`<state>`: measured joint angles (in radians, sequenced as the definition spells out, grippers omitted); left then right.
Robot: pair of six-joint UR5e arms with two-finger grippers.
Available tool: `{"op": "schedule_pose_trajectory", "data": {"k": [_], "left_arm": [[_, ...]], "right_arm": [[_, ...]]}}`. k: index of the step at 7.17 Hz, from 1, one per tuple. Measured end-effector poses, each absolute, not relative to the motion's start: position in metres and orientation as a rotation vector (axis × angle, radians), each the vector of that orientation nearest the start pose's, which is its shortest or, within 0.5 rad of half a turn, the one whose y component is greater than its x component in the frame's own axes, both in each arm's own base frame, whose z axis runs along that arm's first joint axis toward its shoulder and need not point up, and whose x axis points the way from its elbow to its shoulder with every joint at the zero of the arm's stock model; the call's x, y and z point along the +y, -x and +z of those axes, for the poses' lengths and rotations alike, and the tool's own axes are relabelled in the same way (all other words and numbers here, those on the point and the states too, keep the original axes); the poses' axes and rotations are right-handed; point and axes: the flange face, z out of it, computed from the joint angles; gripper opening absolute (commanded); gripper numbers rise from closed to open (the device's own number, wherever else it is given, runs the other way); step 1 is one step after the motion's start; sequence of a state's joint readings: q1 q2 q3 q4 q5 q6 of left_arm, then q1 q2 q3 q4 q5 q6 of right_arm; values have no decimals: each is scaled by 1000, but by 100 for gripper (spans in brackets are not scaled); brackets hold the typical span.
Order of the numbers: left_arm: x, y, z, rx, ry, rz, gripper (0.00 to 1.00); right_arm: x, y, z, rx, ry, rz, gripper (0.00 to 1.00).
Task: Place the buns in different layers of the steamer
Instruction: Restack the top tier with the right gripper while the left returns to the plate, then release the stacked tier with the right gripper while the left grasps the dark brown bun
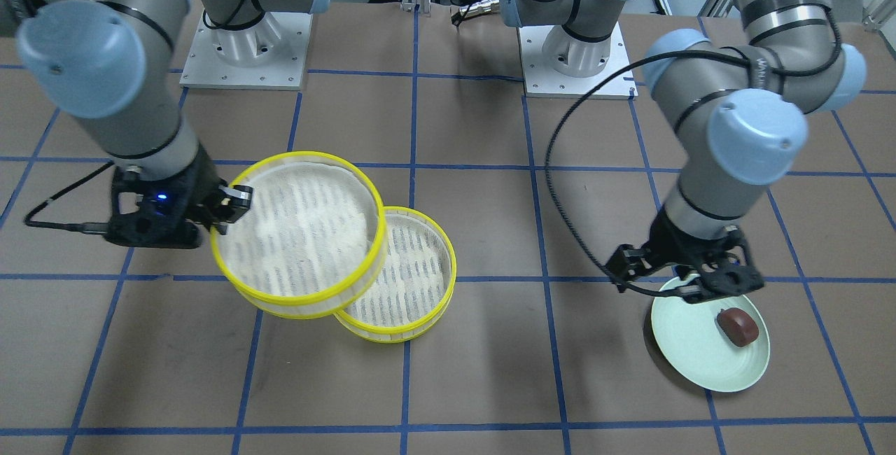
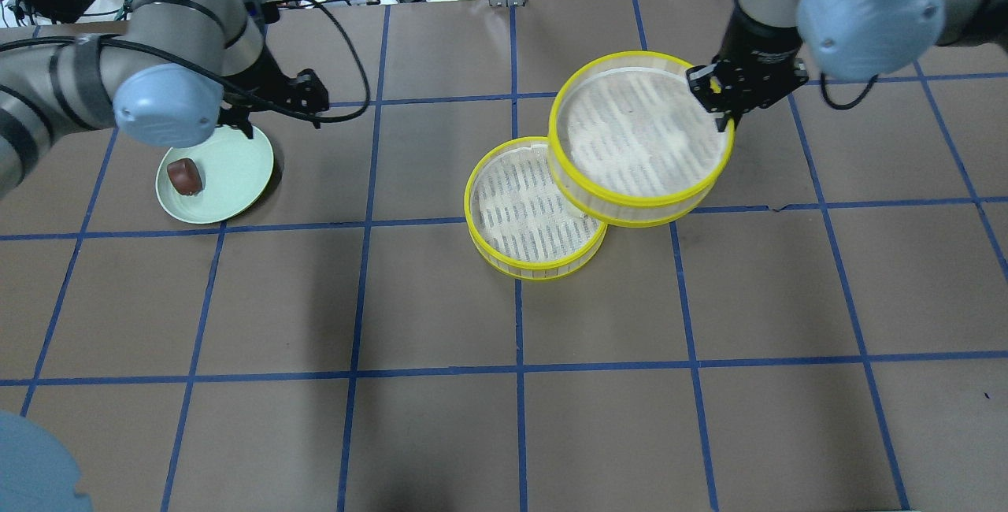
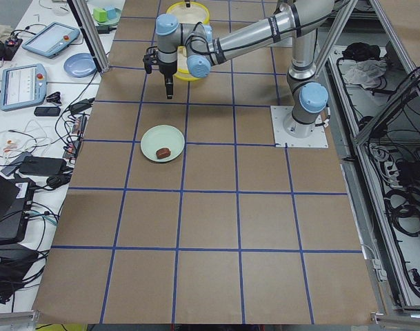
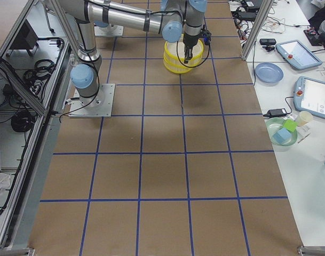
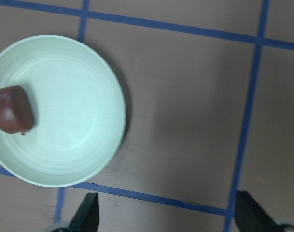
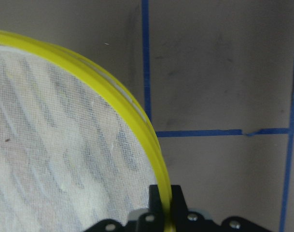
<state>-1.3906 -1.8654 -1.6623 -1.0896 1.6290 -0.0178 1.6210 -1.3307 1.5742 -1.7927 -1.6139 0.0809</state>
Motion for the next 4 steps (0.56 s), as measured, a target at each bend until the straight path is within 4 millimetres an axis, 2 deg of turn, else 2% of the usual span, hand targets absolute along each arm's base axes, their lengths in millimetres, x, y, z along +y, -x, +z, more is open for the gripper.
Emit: {"op": "schedule_pose_trajectory", "data": {"k": [1, 2, 4], "left_arm": [[-610, -30, 325, 3048, 369, -108, 100], [-611, -61, 312, 3043, 422, -71, 100], [-616, -97, 280, 3026, 560, -21, 100]], "right_arm": [[-574, -201, 357, 3191, -89, 7, 0], [-576, -228, 336, 3194, -109, -3, 0], [-576, -244, 312, 3201, -111, 5, 0]]}}
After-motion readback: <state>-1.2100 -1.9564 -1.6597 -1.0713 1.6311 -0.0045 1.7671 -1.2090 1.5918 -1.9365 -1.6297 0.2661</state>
